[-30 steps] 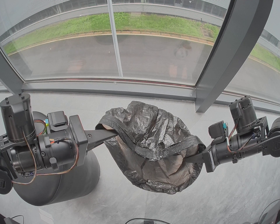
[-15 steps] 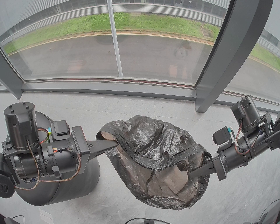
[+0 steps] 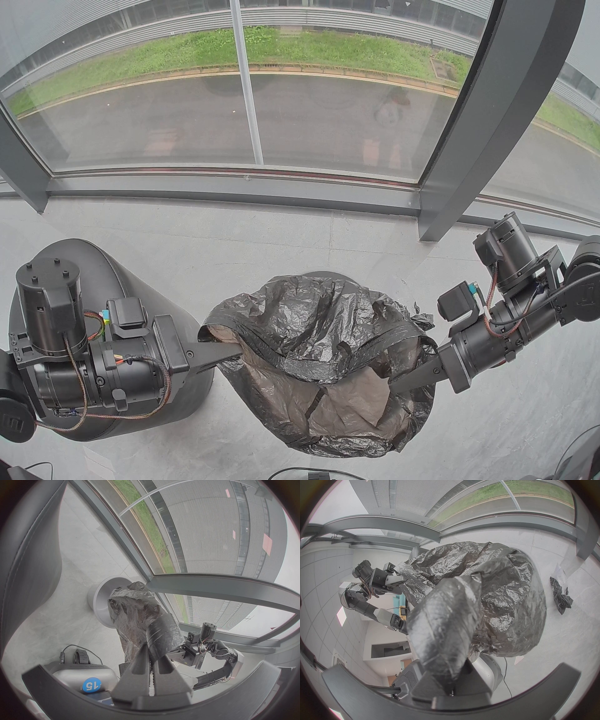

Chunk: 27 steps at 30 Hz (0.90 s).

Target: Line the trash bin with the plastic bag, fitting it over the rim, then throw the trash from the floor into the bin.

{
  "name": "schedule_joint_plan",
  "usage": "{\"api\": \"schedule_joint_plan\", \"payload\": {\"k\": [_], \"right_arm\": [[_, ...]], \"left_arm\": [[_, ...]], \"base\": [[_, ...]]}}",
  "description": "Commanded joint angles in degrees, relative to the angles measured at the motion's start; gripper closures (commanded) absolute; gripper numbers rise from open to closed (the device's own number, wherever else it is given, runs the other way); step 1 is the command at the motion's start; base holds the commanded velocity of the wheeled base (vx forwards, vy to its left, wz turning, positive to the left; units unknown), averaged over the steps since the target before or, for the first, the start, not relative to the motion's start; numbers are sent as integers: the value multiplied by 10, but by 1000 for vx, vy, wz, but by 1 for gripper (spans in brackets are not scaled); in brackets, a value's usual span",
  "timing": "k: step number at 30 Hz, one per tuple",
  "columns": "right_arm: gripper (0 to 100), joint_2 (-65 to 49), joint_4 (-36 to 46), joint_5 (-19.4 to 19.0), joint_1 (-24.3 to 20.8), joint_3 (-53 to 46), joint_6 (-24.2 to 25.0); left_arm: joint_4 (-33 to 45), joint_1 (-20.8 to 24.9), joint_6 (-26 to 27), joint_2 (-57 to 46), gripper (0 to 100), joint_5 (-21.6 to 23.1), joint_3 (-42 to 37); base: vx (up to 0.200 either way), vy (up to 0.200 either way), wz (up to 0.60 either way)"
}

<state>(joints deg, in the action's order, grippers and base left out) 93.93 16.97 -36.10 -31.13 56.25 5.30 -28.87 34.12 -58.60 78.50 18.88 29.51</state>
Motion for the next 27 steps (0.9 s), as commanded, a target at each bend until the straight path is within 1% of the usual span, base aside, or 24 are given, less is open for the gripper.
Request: {"api": "schedule_joint_plan", "payload": {"k": [1,6,11,15,18,19,20,22,27], "right_arm": [[100,29,-3,-5,-2,2,-2],[100,50,-33,-8,0,1,-1],[100,89,-99,-10,27,0,-4],[100,107,-128,-9,30,-1,-4],[100,130,-150,-9,33,3,-2],[100,130,-150,-9,33,3,-2],[100,142,-163,-9,35,10,0],[100,149,-164,-9,35,14,0],[100,160,-166,-10,34,25,0]], "left_arm": [[0,0,0,1,100,0,-3],[-2,-1,0,14,100,0,-2],[-8,-20,2,48,100,-1,12],[-9,-28,3,79,100,-1,26],[-44,-45,3,114,100,0,34],[-44,-45,3,114,100,0,34],[-73,-49,2,135,100,1,34],[-98,-50,2,154,100,0,34],[-110,-50,1,163,100,0,34]], "base": [[0,0,0],[0,0,0],[0,0,0],[0,0,0],[0,0,0],[0,0,0],[0,0,0],[0,0,0],[0,0,0]]}}
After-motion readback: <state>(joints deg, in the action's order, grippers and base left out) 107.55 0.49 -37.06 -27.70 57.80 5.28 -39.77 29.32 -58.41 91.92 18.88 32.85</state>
